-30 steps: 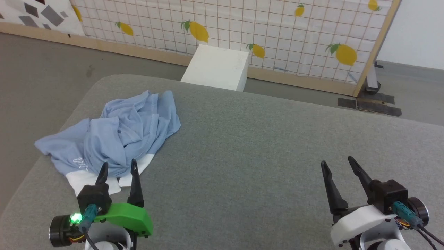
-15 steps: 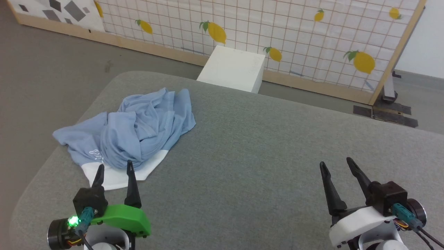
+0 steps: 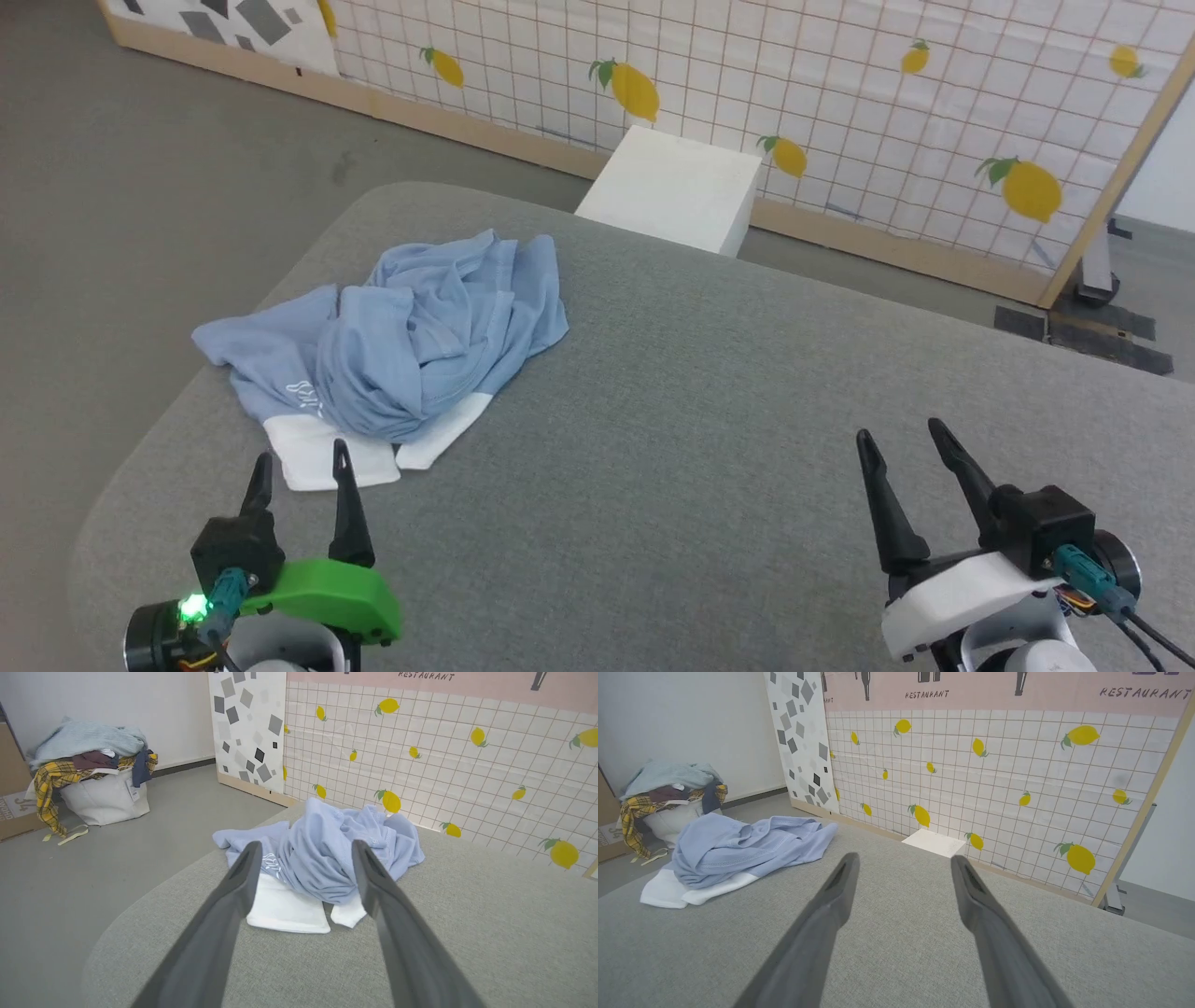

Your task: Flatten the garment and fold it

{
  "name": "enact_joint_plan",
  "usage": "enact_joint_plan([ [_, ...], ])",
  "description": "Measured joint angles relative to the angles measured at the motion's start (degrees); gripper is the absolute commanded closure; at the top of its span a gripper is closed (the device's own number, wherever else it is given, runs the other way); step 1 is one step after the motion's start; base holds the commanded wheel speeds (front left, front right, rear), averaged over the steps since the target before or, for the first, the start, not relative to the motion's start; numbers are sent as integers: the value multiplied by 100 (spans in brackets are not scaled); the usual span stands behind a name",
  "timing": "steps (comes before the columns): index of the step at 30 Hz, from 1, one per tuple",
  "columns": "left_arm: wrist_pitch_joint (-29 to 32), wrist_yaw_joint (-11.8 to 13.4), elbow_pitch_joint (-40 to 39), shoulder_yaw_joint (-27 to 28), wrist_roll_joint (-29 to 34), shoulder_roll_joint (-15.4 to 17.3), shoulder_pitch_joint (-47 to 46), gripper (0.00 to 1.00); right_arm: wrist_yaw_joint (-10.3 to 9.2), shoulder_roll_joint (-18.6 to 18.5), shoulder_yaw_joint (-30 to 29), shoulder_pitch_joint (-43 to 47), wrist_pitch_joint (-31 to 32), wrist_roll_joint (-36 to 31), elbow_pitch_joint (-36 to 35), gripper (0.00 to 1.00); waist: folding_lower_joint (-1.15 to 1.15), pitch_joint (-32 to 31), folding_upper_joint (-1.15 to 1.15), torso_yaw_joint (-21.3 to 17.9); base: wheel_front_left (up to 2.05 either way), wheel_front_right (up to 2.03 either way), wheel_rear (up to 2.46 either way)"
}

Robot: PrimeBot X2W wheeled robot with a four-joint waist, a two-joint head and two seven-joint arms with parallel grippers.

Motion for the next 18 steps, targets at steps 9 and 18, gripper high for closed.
enact_joint_plan([
  [9,-104,88,64,-21,-166,11,29,0,0,0,49,-10,-71,0,26,0,0,17,0,225,0,0,0],
  [18,-201,152,183,-46,-259,40,31,0,0,2,80,-12,-131,11,78,0,0,-4,0,460,0,0,0],
])
